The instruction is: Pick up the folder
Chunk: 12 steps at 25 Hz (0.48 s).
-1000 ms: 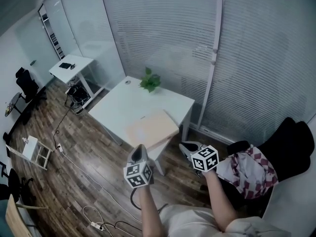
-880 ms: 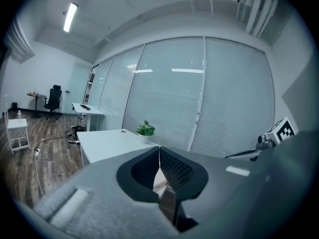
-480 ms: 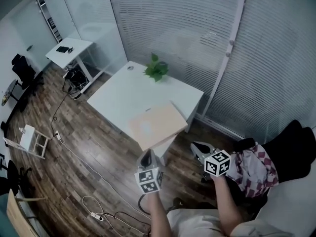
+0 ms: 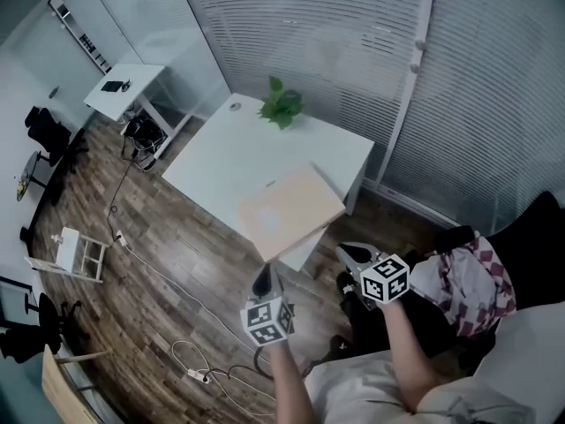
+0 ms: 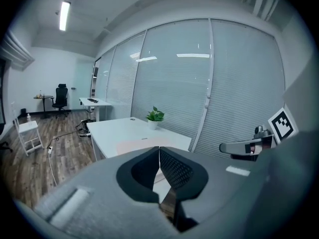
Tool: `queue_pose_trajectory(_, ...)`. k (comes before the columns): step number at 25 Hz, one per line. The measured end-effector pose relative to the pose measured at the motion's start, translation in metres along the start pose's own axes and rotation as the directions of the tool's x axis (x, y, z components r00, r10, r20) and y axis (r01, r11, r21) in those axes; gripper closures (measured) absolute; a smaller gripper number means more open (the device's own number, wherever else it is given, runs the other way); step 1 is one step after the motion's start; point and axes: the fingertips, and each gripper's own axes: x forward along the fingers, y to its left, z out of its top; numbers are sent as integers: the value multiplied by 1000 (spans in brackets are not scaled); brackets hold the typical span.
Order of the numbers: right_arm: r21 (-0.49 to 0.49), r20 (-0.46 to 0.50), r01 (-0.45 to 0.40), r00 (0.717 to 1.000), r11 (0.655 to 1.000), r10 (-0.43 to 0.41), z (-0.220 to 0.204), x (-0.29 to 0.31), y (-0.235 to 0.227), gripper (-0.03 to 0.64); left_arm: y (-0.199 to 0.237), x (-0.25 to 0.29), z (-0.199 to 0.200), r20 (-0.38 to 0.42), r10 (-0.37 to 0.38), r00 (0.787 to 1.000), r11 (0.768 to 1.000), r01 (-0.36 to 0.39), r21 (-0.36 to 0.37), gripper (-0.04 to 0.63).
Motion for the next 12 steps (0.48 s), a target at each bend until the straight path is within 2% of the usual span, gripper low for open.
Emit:
queue_pose_trajectory(6, -68, -6, -54, 999, 996, 54, 35, 49, -8, 615, 44, 21, 19, 36, 112, 993, 994, -111, -14, 586)
queue_pose_trajectory(12, -95, 8, -57, 998, 994, 58, 90, 89, -48, 615, 75, 73, 62, 65, 161, 985, 986, -158, -46, 586)
